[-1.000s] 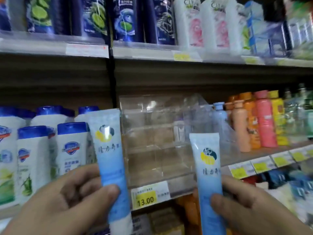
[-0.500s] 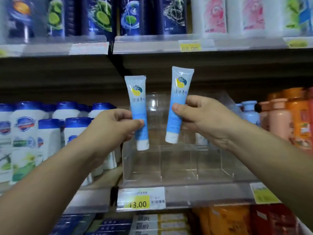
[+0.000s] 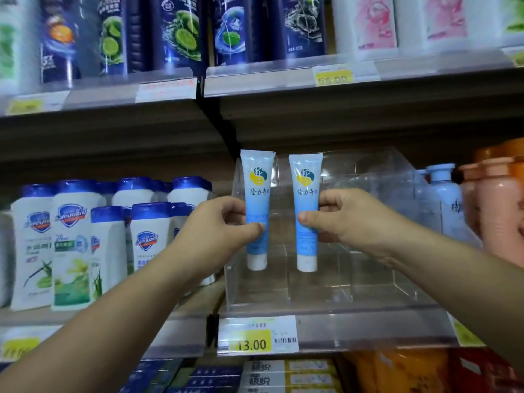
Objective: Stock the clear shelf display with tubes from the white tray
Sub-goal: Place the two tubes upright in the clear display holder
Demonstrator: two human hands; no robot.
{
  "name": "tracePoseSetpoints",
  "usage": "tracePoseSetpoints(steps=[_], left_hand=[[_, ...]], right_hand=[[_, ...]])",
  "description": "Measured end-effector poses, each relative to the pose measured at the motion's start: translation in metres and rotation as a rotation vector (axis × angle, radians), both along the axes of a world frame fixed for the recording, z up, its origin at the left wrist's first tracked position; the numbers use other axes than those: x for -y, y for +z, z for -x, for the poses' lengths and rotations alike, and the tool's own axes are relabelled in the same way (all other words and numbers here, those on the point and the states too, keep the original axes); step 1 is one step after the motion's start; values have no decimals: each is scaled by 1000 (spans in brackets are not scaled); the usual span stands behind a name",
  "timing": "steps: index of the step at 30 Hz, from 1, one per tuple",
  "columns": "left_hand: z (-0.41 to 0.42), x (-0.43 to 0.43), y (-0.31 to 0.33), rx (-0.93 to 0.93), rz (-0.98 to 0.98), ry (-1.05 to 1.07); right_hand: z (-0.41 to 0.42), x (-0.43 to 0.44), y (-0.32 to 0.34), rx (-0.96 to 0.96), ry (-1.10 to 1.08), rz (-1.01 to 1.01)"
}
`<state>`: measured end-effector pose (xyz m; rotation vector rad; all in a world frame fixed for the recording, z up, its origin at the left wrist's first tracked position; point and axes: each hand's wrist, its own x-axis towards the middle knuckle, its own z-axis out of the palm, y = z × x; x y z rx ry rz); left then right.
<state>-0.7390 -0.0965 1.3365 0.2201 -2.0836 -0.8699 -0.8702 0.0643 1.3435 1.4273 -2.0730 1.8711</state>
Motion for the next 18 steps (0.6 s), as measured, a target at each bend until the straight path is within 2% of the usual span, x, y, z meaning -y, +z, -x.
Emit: tracePoseSetpoints(steps=[5, 14, 18], left_hand=[[0, 2, -8, 8, 69, 59], [-6, 9, -22, 87, 71, -27], [-6, 4, -22, 117, 110, 42]], right_hand=[[7, 1, -6, -73, -89, -116], [1, 0, 0, -264, -126, -365], [1, -1, 1, -303, -148, -401]])
